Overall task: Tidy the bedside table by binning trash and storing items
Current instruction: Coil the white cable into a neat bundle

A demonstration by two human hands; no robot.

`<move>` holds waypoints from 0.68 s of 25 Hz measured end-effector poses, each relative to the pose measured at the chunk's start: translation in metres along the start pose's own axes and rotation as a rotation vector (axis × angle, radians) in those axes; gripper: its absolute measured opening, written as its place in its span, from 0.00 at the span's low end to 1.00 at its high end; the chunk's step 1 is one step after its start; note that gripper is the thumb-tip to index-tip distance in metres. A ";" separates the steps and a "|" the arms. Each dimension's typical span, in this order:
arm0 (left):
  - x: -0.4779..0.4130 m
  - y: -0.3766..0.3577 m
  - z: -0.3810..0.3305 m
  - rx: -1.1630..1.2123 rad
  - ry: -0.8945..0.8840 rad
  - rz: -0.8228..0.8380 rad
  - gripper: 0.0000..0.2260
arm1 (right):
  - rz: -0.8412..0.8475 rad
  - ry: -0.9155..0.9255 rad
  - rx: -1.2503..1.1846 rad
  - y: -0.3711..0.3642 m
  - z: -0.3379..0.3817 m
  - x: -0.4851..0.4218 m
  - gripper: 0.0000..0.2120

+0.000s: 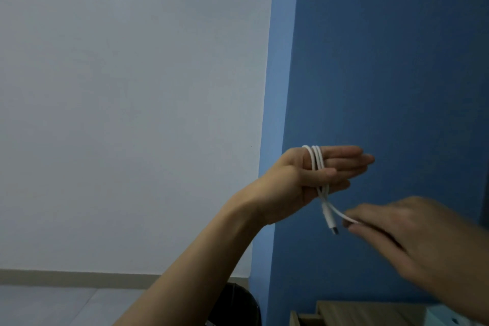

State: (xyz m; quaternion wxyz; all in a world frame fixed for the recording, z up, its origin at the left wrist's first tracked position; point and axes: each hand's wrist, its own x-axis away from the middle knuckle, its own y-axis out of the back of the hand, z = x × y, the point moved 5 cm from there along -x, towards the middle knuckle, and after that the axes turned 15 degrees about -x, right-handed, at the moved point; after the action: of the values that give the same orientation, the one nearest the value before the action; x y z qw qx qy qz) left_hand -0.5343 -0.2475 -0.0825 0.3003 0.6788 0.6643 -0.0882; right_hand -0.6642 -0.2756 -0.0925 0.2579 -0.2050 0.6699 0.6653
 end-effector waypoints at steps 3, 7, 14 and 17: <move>0.007 -0.006 0.008 -0.136 0.034 0.121 0.19 | -0.057 0.149 0.094 0.026 0.014 -0.006 0.24; 0.012 -0.023 0.008 -0.116 0.004 0.343 0.16 | -0.103 0.170 0.045 0.051 0.019 -0.025 0.11; 0.012 -0.028 -0.009 0.027 -0.086 0.350 0.16 | -0.367 -0.017 -0.726 0.042 -0.007 -0.041 0.11; 0.008 -0.024 -0.010 0.151 -0.111 0.290 0.18 | -0.352 -0.230 -1.070 0.015 -0.023 -0.041 0.21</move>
State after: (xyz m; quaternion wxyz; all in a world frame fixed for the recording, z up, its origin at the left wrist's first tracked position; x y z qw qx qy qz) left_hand -0.5595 -0.2368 -0.0856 0.2943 0.7823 0.5331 -0.1310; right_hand -0.6429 -0.3014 -0.0555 0.2963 -0.3418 0.1632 0.8768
